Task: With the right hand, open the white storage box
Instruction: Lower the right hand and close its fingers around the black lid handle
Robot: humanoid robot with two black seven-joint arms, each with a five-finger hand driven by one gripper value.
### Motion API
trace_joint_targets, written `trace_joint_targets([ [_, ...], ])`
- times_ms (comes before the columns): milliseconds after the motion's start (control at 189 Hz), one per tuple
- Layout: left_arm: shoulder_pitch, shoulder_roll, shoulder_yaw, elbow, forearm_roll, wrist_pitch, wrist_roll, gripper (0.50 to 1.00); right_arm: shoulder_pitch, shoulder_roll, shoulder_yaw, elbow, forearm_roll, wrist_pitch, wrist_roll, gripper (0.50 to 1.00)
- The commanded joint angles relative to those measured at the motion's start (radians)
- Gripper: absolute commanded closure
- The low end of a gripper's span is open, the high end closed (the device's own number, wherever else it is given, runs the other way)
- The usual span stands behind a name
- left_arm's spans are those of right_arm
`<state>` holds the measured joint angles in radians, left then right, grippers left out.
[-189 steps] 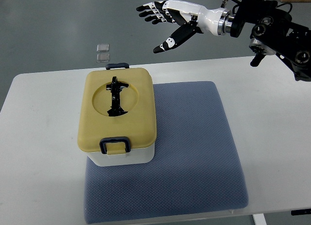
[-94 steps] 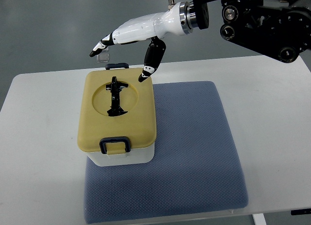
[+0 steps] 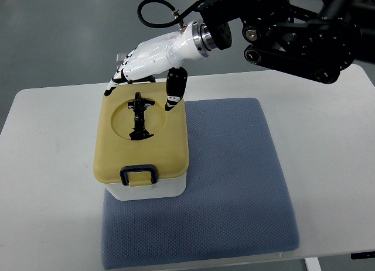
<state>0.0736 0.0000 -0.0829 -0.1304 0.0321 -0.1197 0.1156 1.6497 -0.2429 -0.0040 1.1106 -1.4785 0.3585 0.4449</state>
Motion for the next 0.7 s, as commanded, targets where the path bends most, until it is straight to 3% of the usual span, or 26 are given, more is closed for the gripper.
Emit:
trace_joint_targets([
  [0, 0.0, 0.0, 0.0, 0.0, 0.0, 0.0, 0.001, 0.5, -0.001, 0.005, -0.01, 0.0, -0.005, -0.001, 0.0, 0.566],
  [143, 0.0, 0.0, 0.0, 0.0, 0.0, 0.0, -0.001, 0.5, -0.004, 0.047, -0.024, -0.001, -0.016, -0.007, -0.002, 0.566],
  [354, 0.0, 0.0, 0.0, 0.0, 0.0, 0.0, 0.001, 0.5, -0.007, 0.062, -0.106, -0.014, -0.066, -0.112, -0.002, 0.568],
  [693, 0.0, 0.0, 0.0, 0.0, 0.0, 0.0, -0.001, 0.5, -0.021, 0.083, -0.111, -0.038, -0.066, -0.167, -0.002, 0.568],
])
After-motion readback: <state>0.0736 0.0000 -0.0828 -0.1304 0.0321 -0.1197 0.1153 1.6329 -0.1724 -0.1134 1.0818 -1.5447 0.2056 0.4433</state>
